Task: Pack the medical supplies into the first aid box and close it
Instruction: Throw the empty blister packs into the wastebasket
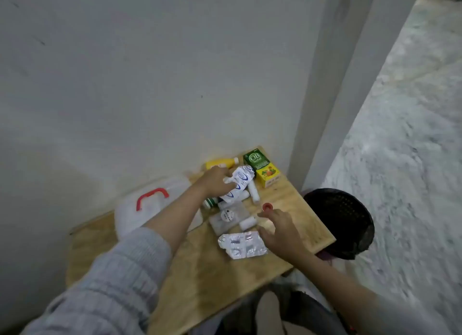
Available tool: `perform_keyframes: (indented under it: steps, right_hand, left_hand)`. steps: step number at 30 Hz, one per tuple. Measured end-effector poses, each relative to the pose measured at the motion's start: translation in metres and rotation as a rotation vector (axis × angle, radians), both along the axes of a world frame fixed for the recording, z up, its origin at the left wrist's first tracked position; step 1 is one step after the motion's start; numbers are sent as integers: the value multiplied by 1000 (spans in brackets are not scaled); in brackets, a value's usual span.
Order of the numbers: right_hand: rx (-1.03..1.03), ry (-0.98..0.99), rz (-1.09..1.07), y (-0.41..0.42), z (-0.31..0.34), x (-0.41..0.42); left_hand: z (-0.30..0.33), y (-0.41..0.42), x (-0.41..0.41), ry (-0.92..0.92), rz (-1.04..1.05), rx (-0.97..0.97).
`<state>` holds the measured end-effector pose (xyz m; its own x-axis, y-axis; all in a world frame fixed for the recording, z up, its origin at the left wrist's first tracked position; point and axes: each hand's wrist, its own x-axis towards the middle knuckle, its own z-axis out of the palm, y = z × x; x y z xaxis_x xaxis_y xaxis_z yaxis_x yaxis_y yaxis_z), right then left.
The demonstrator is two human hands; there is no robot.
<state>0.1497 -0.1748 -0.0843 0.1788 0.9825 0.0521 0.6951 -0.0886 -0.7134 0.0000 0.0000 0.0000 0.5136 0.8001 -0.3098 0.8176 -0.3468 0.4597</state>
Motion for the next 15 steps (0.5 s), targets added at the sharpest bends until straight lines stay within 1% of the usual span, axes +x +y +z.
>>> perform_keyframes:
  steps: [2,4,6,10,15]
  right_hand:
    - [-24,-55,44,-4,-13,1]
    - [-122,-70,65,-10,-19,-1]
    - [-161,-91,90,-13,-26,-2]
    - [-173,-152,133,-16,-37,-3]
    - [-210,-131,109,-11,-38,-1]
  left_hand:
    - [-3,2,5,39,-28,6]
    - [-10,3,8,55,-40,16]
    - [-19,3,14,67,-54,31]
    - [-35,7,20,143,-73,46]
    - [-59,15,19,215,-62,46]
